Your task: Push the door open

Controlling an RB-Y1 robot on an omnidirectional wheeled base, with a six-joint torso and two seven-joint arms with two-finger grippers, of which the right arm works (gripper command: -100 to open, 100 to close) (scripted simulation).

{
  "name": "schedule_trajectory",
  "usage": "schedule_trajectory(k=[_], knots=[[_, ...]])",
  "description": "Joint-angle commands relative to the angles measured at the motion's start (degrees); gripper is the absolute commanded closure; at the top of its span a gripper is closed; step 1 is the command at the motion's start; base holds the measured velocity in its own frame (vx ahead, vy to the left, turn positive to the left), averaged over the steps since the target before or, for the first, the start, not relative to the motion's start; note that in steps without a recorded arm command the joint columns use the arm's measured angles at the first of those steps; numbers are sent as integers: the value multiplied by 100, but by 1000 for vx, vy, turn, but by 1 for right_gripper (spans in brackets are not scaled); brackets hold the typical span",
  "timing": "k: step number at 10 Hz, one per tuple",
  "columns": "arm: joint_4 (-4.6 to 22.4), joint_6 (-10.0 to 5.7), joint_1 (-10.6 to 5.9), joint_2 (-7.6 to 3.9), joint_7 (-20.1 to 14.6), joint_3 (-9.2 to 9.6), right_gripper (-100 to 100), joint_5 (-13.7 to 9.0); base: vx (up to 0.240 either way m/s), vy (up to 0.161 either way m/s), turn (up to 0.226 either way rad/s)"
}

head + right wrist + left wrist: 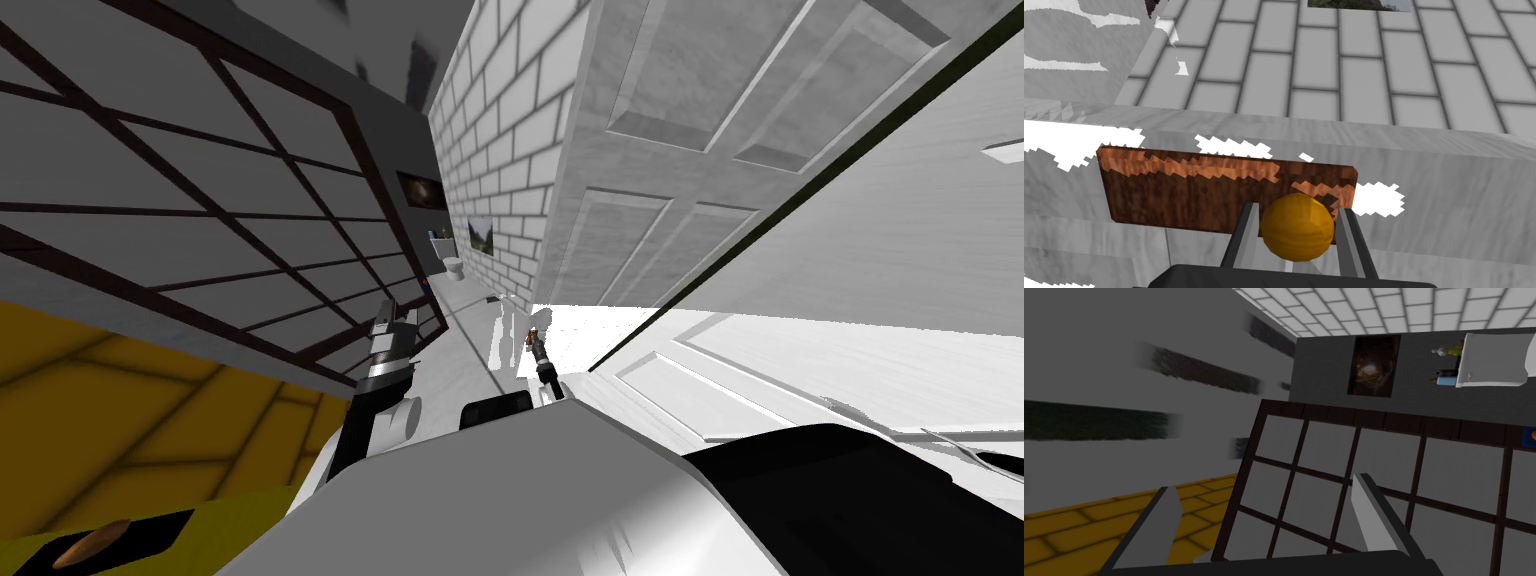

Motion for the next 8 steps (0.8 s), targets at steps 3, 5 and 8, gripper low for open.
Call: schedule_trajectory(k=[3, 5, 8], knots=[[148, -25, -157, 55, 113, -301, 100, -160, 180, 63, -69], [172, 1, -199, 127, 154, -411, 100, -222, 174, 95, -77], [218, -16, -211, 38, 204, -509, 100, -269, 136, 43, -43]])
